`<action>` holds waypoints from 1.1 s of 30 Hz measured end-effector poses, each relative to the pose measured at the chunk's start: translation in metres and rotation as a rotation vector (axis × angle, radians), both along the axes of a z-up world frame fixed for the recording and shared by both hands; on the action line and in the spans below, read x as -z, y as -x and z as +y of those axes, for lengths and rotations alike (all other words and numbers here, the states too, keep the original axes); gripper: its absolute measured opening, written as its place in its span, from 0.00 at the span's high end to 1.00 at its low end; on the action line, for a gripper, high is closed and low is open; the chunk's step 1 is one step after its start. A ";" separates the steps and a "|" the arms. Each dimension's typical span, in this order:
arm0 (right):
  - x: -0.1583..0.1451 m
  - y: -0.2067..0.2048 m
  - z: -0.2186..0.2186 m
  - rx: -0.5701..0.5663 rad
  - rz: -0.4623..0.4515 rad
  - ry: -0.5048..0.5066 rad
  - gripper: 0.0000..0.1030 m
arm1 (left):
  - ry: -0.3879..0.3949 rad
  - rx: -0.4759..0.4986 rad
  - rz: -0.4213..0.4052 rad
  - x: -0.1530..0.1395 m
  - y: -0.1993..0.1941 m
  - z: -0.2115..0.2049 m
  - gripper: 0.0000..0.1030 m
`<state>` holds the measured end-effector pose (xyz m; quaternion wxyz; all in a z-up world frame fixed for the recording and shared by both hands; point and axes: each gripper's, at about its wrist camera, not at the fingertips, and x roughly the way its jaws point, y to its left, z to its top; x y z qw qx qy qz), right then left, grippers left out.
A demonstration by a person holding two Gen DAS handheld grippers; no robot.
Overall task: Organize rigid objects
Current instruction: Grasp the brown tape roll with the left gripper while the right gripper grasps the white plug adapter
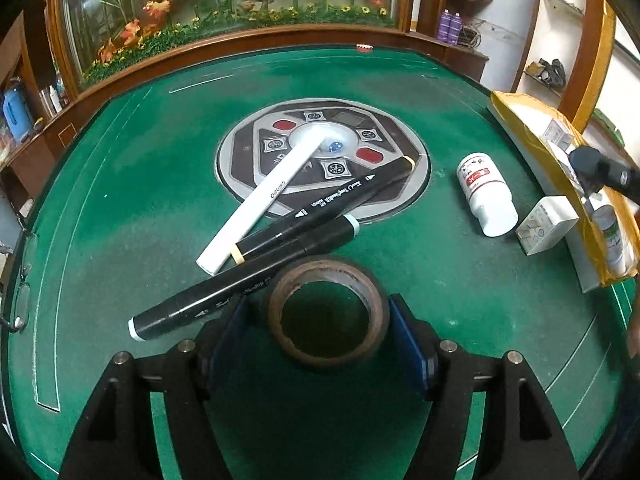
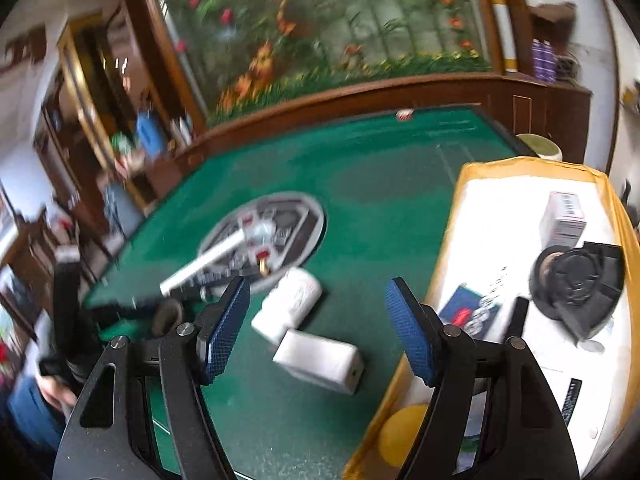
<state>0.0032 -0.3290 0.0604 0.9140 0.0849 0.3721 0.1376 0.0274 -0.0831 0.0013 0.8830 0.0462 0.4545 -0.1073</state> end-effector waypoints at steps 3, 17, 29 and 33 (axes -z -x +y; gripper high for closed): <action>0.007 -0.001 0.021 -0.061 0.024 0.094 0.31 | 0.000 0.000 0.000 -0.001 0.001 0.001 0.32; 0.010 0.048 0.064 -0.515 0.053 0.001 0.23 | -0.004 0.004 0.001 -0.003 0.001 0.001 0.32; 0.047 0.038 0.080 -0.450 0.154 0.226 0.23 | -0.005 -0.009 0.000 -0.002 -0.002 0.000 0.29; 0.050 0.039 0.083 -0.429 0.137 0.273 0.57 | -0.004 -0.002 -0.032 -0.003 0.003 -0.001 0.43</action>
